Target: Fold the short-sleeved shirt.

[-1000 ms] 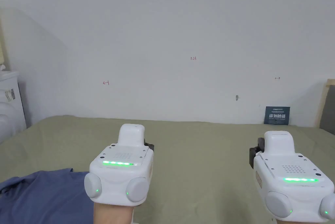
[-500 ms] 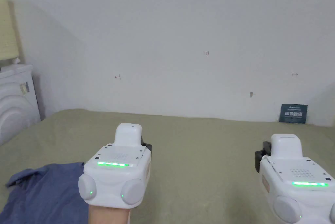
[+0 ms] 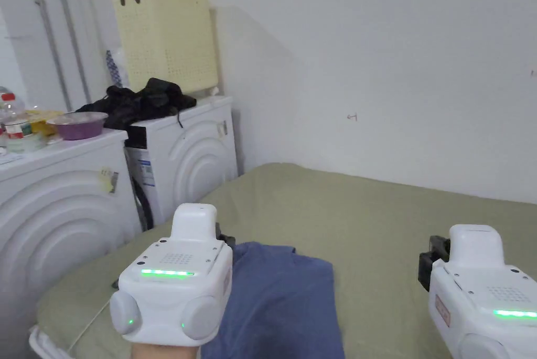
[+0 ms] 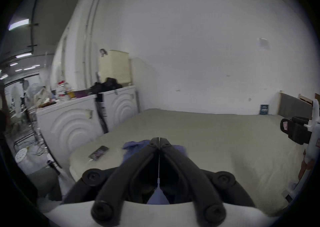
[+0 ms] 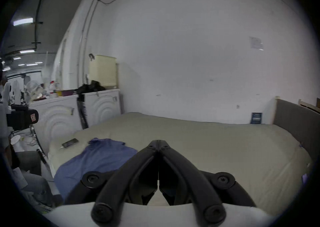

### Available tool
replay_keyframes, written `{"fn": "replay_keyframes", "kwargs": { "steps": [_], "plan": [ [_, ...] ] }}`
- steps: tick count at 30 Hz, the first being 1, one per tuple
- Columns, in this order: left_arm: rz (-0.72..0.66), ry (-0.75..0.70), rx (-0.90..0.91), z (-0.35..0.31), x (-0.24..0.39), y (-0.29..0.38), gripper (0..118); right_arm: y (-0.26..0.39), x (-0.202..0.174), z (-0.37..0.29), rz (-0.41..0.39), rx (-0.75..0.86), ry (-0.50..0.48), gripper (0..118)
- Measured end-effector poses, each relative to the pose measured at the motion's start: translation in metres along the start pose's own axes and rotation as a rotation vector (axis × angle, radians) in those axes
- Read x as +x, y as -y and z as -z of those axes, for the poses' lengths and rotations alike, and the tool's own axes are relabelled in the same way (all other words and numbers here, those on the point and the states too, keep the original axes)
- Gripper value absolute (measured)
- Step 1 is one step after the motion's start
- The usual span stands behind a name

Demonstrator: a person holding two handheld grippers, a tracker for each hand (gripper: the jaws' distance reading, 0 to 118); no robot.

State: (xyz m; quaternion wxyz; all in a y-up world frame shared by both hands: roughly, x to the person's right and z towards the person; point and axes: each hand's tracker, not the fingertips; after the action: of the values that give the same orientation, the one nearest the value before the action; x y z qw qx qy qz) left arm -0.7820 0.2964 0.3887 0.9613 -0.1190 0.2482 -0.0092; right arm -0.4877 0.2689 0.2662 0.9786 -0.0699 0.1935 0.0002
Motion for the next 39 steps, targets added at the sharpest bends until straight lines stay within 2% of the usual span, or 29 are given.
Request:
{"fn": "replay_keyframes", "kwargs": {
  "steps": [7,14,21,24,28,29,30,31,32,33,34,36,39],
  "plan": [
    [-0.011,-0.067,-0.040,0.008,-0.042,0.007,1,0.011,-0.033,0.026,-0.009,-0.019,-0.070,0],
    [-0.040,-0.009,-0.102,0.052,-0.034,0.020,1,0.030,-0.036,0.041,-0.063,-0.063,-0.062,0],
    [-0.005,0.116,-0.295,0.160,0.014,0.063,1,0.057,-0.034,0.066,-0.068,-0.128,-0.048,0],
    [-0.017,0.205,-0.471,0.221,0.039,0.094,1,0.079,-0.032,0.077,-0.070,-0.170,-0.045,0],
    [-0.041,0.239,-0.656,0.284,0.065,0.124,1,0.106,-0.018,0.086,-0.067,-0.233,-0.048,0],
    [-0.041,0.239,-0.668,0.293,0.069,0.128,12,0.111,-0.016,0.087,-0.074,-0.244,-0.041,0],
    [-0.020,0.253,-0.704,0.303,0.073,0.132,44,0.117,-0.011,0.087,-0.076,-0.252,-0.036,0],
    [0.001,0.273,-0.732,0.310,0.077,0.135,91,0.121,-0.006,0.087,-0.074,-0.260,-0.030,0],
    [0.005,0.283,-0.761,0.317,0.081,0.138,118,0.125,-0.002,0.088,-0.070,-0.274,-0.025,0],
    [0.005,0.297,-0.801,0.321,0.083,0.145,113,0.127,0.001,0.088,-0.071,-0.289,-0.022,0],
    [-0.005,0.277,-0.757,0.322,0.083,0.147,111,0.130,0.005,0.087,-0.071,-0.298,-0.018,0],
    [0.076,0.210,-0.789,0.329,0.086,0.156,112,0.134,0.011,0.082,-0.070,-0.306,-0.011,0],
    [0.101,0.224,-0.891,0.337,0.089,0.181,110,0.140,0.020,0.076,-0.063,-0.319,-0.001,0]
  ]
}}
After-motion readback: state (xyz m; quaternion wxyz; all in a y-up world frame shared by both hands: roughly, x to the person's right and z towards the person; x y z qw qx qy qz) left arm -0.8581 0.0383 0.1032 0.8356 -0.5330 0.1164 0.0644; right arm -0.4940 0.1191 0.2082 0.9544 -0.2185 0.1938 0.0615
